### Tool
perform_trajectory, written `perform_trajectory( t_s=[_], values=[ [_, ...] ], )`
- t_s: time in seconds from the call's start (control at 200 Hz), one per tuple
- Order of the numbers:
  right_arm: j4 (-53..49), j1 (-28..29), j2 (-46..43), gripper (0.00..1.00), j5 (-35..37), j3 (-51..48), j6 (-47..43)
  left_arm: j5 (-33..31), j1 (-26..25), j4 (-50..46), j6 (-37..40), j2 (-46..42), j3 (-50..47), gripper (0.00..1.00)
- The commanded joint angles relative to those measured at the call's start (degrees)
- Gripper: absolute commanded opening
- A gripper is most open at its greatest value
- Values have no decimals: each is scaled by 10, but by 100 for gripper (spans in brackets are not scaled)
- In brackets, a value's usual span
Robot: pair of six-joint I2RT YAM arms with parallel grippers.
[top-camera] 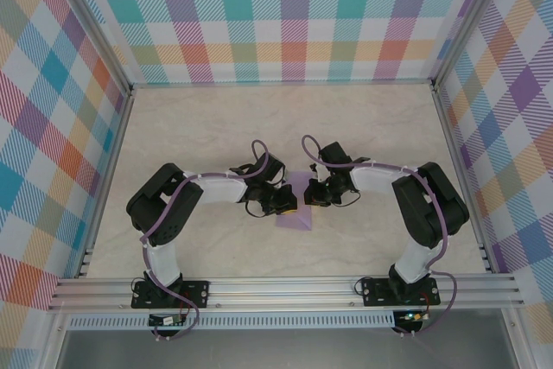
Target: Fold a paper plane with a square sheet of paper (pick it up from the middle)
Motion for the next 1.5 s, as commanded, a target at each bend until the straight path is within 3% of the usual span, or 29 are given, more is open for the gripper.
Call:
perform_trajectory(
  t_s=[0.0, 0.49, 0.805, 1.265, 1.495],
  values=[
    [-6, 0, 6, 12, 3, -5, -8, -5, -9, -15, 9, 9, 9, 9],
    [-25, 0, 3, 13, 24, -4, -9, -16, -10, -43, 10, 23, 16, 8],
    [-53, 0, -48, 18, 57, 5, -5, -18, -10, -53, 14, 26, 20, 8],
    [-39, 0, -12, 26, 14, 21, -8, -14, -10, -55, 30, 6, 23, 9],
    [-34, 0, 5, 24, 0, 30, -15, -15, -10, -55, 29, 8, 21, 9]
  ],
)
